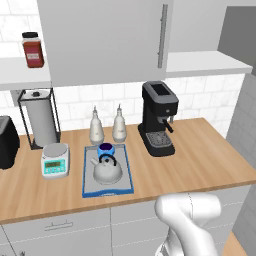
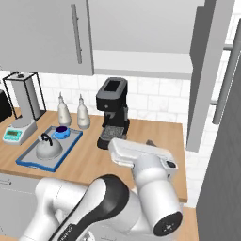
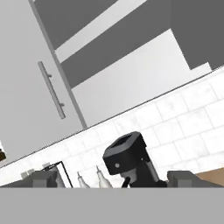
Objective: Pick the kettle from the counter and place it on the tray. Then pick the mug from the cabinet and place it on the tray. Then close the cabinet doors.
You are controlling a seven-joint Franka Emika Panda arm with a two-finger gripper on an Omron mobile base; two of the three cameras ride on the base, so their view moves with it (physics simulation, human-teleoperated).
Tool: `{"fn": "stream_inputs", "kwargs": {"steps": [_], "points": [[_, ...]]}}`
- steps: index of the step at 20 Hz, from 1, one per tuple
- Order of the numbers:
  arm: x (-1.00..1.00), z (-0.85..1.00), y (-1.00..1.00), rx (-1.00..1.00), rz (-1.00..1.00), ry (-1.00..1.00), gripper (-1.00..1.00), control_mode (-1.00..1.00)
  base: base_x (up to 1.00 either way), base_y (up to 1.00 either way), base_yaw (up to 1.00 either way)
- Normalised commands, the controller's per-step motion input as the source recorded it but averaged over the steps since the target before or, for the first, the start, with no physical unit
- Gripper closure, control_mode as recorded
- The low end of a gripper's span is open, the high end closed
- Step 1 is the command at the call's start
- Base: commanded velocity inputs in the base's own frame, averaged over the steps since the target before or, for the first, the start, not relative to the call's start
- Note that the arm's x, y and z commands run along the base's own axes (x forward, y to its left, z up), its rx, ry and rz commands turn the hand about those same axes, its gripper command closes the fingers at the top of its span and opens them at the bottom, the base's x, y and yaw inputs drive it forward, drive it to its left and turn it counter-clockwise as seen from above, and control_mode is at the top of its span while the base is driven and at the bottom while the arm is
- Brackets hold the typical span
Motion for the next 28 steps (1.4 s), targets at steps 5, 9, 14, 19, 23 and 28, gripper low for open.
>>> {"fn": "stream_inputs", "kwargs": {"steps": [5,9,14,19,23,28], "points": [[0.0,0.05,-0.58,0.0,0.1,-0.08,-1.0,-1.0,0.0,0.0,0.0],[0.0,0.0,-0.63,0.0,0.07,-0.03,-1.0,-1.0,0.0,0.0,0.0],[0.0,-0.04,-0.38,0.07,0.07,-0.05,-1.0,-1.0,0.0,0.0,0.0],[0.0,-0.18,0.08,0.25,0.26,-0.11,-1.0,-1.0,0.0,0.0,0.0],[0.11,-0.08,0.4,0.24,0.23,-0.03,-1.0,-1.0,0.0,0.0,0.0],[0.28,-0.03,0.6,0.19,0.2,0.0,-1.0,-1.0,0.0,0.0,0.0]]}}
